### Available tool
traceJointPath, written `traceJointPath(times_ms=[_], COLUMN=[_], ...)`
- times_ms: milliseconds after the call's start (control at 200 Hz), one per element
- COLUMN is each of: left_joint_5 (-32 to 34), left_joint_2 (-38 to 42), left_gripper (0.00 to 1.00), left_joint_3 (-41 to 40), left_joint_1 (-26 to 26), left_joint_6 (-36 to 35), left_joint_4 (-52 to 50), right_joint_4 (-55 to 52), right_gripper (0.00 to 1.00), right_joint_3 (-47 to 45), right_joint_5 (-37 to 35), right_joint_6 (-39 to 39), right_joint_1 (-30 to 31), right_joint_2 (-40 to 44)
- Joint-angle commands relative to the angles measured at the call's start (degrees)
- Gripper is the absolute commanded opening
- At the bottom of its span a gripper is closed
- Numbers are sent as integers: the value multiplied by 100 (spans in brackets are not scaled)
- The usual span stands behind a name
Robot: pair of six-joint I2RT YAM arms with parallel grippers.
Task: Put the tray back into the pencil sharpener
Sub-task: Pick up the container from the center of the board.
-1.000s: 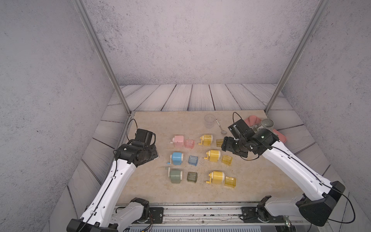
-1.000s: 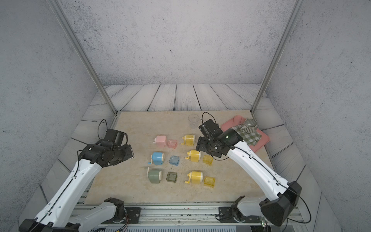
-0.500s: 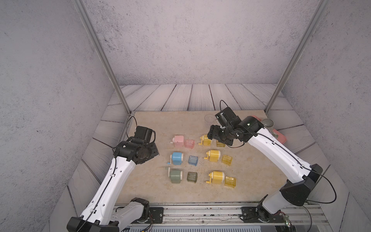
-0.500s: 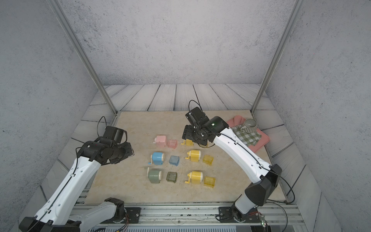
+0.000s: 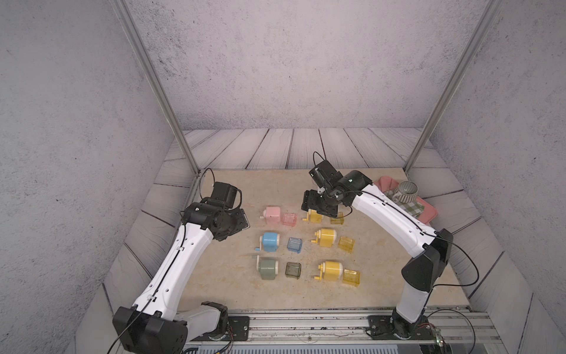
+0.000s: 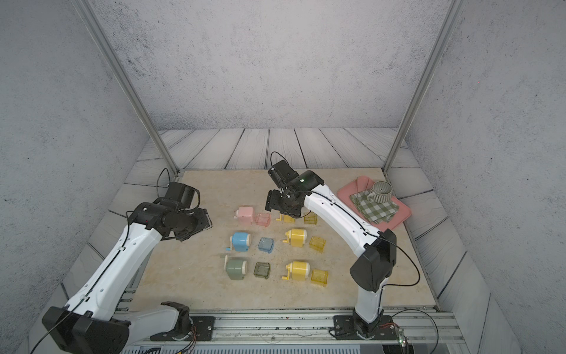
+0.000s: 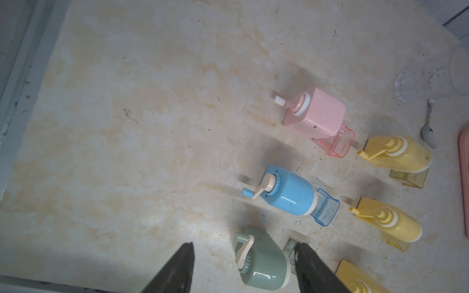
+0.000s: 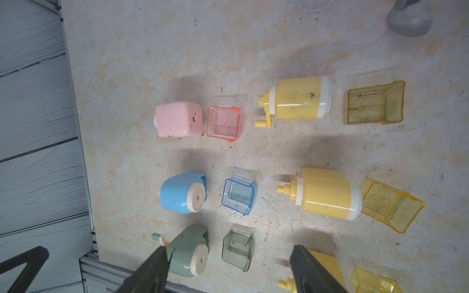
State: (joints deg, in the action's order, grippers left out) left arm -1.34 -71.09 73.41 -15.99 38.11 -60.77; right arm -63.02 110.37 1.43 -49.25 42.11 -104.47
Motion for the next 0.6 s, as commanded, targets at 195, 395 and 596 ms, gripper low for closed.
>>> traceJointPath(times_ms=[195, 395, 596], left_joint_5=[-986, -1687, -2066], left_joint_2=[-1050, -1983, -2883], left_gripper=[69, 68, 67], left_joint_3=[526, 791, 1370], left_joint_1=[222, 530, 597], left_joint_6=[-897, -1087, -1546], left_joint_4=[446, 874, 663], right_joint_4=[-290, -117, -33], right_gripper=[74, 71, 67], right_joint_3=[786, 1108, 1402], right_joint_5=[46, 407, 654], right_joint_6=[75, 161, 153], right_joint_1=[26, 17, 16], right_joint_2=[-924, -1595, -2168])
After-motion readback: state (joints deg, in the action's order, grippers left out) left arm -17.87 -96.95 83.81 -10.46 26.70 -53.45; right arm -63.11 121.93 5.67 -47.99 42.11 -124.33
